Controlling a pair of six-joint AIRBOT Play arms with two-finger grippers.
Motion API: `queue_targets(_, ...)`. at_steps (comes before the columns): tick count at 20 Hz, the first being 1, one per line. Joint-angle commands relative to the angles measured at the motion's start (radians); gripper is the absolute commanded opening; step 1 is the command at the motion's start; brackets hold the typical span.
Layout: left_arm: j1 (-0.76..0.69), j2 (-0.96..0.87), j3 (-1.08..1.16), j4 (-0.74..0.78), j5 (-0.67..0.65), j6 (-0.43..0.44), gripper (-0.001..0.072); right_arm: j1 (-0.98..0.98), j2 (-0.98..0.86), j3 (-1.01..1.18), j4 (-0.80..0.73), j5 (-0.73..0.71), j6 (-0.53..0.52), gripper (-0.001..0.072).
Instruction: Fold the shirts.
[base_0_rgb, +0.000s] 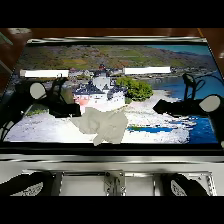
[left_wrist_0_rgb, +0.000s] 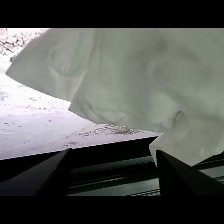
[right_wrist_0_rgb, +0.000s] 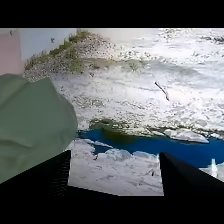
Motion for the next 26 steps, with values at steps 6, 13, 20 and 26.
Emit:
queue_targets(6, 0.032, -0.159, -0.214, -0.253, 0.37, -0.036, 0.0609, 0.003, -0.296, -0.002, 0.226, 0.013, -0.116, 0.0674)
queue_targets(13, 0.032, -0.236, -0.209, -0.348, 0.488, -0.017, 0.0104, 0.124, -0.449, -0.002, 0.345, -0.042, -0.144, 0.0674)
queue_targets(20, 0.032, -0.205, -0.122, -0.35, 0.457, 0.108, 0.004, 0.237, -0.533, -0.002, 0.549, -0.203, -0.124, 0.0585)
queue_targets(26, 0.034, -0.088, -0.11, -0.35, 0.468, 0.229, 0.0039, 0.235, -0.507, 0.043, 0.566, -0.183, -0.241, 0.0068)
